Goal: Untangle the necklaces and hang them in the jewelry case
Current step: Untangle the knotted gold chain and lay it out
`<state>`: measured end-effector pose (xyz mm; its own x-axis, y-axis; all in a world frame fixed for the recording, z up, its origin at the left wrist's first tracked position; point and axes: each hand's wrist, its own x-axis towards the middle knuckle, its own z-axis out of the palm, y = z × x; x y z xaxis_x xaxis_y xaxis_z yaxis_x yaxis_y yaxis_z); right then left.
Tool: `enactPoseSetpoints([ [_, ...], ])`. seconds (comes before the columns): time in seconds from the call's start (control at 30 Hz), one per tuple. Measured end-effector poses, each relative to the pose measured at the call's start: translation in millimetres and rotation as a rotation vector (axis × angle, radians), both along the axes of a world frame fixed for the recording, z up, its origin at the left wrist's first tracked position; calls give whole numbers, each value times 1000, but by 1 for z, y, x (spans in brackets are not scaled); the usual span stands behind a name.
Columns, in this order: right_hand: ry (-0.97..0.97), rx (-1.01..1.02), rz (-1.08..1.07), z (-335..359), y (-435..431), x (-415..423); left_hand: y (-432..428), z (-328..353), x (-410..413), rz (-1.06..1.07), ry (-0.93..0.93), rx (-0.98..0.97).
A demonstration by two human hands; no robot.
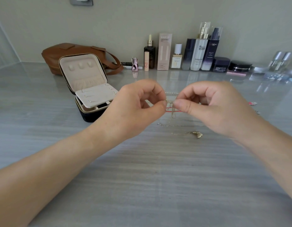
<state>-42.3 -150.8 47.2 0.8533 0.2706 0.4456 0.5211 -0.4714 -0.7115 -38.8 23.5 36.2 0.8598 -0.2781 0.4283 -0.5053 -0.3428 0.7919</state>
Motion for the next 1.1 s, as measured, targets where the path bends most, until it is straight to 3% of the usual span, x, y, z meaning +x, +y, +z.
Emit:
enactPoseSetpoints([
  [0.47,9,118,-116,1,-2,3,0,-2,-2,-3,4,100],
  [0.63,39,81,-67,1,-2,1,0,-1,-3,-22,10,91],
  [0.83,119,-104,68,-5,4,-2,0,3,-2,-23,44,50],
  [1.1,72,-96,40,-4,4,-3,0,2,-2,-27,39,72],
])
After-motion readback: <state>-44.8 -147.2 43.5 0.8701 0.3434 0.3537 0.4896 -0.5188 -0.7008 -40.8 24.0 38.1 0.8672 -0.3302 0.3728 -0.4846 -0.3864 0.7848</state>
